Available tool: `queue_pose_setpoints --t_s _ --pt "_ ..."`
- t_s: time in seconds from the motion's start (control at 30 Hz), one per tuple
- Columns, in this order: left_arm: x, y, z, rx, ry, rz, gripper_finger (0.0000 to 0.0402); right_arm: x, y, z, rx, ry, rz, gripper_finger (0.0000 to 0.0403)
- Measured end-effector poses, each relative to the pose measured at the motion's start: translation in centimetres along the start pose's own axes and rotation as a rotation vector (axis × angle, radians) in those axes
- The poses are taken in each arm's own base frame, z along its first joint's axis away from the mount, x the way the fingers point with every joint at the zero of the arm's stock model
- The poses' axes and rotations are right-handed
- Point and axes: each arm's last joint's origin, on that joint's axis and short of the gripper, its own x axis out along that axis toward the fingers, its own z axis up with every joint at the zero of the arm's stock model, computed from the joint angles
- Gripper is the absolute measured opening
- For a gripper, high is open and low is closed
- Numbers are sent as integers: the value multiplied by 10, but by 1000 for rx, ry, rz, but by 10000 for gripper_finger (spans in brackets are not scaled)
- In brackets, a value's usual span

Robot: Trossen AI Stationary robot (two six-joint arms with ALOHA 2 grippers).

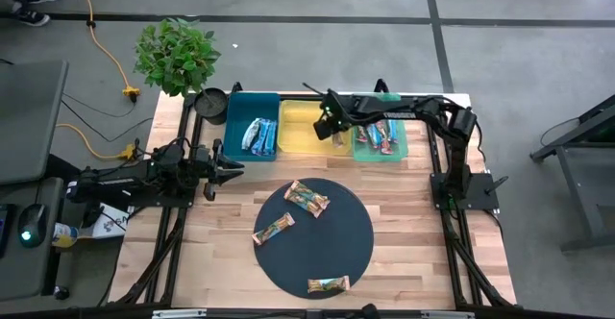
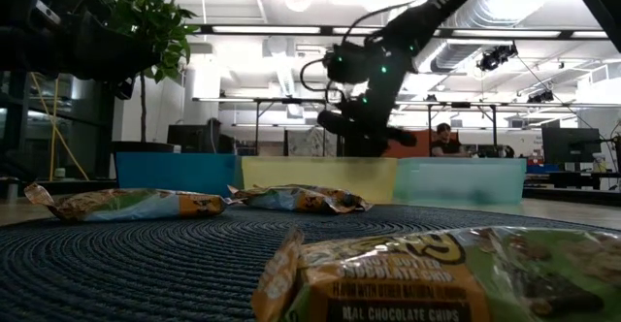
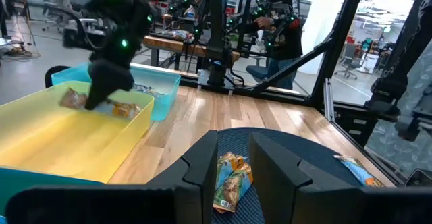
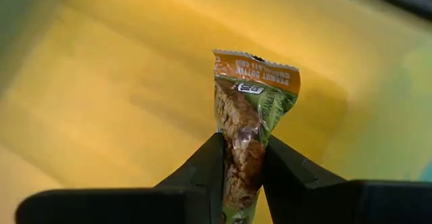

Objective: Pick and place Granola Bars by type
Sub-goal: Put the yellow granola bar into the yellow bin

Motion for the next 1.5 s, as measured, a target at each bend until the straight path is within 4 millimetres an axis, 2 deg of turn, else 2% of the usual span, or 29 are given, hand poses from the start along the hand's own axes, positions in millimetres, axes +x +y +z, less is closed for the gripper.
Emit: queue_pose_setpoints --t_s 0.2,0.53,0.8,0.93,1.03,1.2,1.33,1.5 --pt "0 0 0 0 0 0 82 10 -11 -7 11 48 32 74" --pt "0 0 0 0 0 0 82 9 -10 -7 -73 58 63 81" --pt "0 0 0 0 0 0 82 9 -11 -7 -96 60 65 156" --pt "0 0 0 0 0 0 82 6 -9 -3 -167 37 96 190" --pt "0 0 0 0 0 0 82 -8 -7 4 -193 -14 134 205" --pt "0 0 0 0 0 0 82 -45 -1 18 -296 -142 277 212" --pt "0 0 0 0 0 0 82 -90 5 28 -376 -270 463 206" --pt "0 0 0 0 0 0 82 -148 13 26 -454 -384 678 200"
